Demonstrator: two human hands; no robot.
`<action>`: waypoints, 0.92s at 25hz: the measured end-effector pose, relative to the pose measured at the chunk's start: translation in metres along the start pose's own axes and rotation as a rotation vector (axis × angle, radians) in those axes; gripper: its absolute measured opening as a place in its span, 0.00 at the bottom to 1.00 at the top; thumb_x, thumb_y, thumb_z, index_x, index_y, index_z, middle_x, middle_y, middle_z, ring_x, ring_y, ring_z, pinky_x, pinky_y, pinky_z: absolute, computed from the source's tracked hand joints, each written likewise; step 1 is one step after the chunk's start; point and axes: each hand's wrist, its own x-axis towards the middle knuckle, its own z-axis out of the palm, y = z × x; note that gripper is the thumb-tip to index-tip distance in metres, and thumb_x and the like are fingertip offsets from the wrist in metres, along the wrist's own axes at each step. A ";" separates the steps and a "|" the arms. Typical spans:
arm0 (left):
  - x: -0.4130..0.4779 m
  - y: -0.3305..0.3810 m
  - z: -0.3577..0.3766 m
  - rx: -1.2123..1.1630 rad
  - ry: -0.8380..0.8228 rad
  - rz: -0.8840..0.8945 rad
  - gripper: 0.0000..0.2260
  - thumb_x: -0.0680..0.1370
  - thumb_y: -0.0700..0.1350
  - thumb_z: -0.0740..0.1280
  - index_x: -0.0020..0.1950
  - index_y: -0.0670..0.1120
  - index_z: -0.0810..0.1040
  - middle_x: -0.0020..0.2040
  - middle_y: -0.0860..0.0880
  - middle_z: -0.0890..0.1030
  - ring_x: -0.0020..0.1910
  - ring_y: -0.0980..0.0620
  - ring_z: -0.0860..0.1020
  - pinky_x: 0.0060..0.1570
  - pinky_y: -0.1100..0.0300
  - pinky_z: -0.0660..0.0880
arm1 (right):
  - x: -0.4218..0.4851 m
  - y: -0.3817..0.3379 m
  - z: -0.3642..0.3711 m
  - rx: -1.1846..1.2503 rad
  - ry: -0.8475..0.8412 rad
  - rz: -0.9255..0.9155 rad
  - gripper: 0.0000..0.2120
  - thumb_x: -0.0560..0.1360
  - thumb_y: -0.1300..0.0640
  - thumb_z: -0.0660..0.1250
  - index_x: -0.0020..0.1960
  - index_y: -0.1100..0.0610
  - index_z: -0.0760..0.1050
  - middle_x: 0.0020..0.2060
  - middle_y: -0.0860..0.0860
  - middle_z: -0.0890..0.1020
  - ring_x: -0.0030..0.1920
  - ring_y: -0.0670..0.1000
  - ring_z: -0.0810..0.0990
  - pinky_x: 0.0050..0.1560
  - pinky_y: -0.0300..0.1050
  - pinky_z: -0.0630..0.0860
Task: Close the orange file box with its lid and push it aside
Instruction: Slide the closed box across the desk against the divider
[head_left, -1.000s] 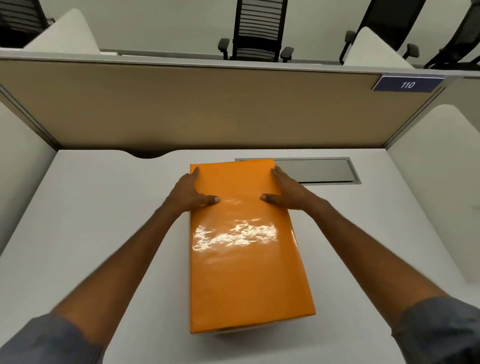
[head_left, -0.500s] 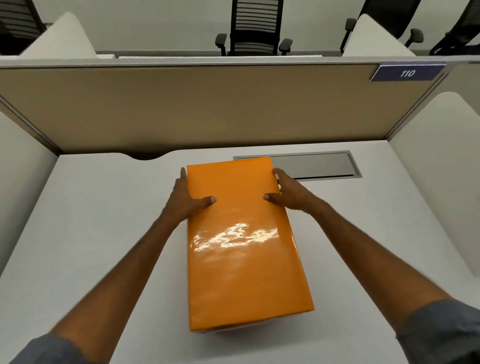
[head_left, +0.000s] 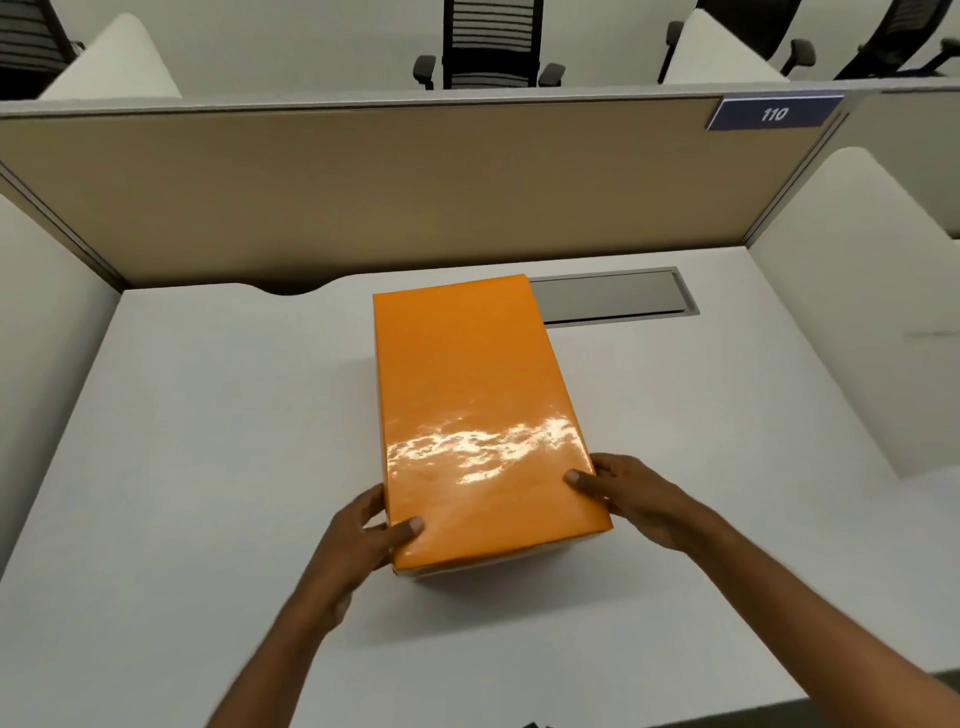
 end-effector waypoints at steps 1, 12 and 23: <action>0.002 0.001 0.000 -0.001 0.016 -0.019 0.33 0.71 0.45 0.79 0.74 0.49 0.72 0.66 0.51 0.80 0.56 0.49 0.83 0.44 0.56 0.84 | 0.001 0.000 -0.001 0.025 -0.004 0.006 0.19 0.77 0.52 0.73 0.66 0.54 0.78 0.61 0.50 0.86 0.58 0.49 0.86 0.52 0.42 0.83; -0.012 0.010 0.005 0.109 0.107 -0.012 0.32 0.71 0.41 0.79 0.73 0.46 0.74 0.61 0.50 0.81 0.52 0.52 0.82 0.39 0.59 0.83 | 0.004 0.007 -0.007 0.010 0.031 -0.022 0.22 0.73 0.63 0.77 0.65 0.65 0.80 0.54 0.56 0.88 0.54 0.56 0.87 0.50 0.45 0.84; -0.053 0.061 -0.131 0.158 0.295 0.068 0.33 0.74 0.41 0.76 0.77 0.46 0.69 0.68 0.48 0.77 0.62 0.43 0.77 0.56 0.46 0.79 | 0.017 -0.080 0.126 0.003 -0.075 -0.230 0.25 0.77 0.59 0.74 0.72 0.63 0.74 0.59 0.54 0.83 0.57 0.56 0.84 0.60 0.52 0.81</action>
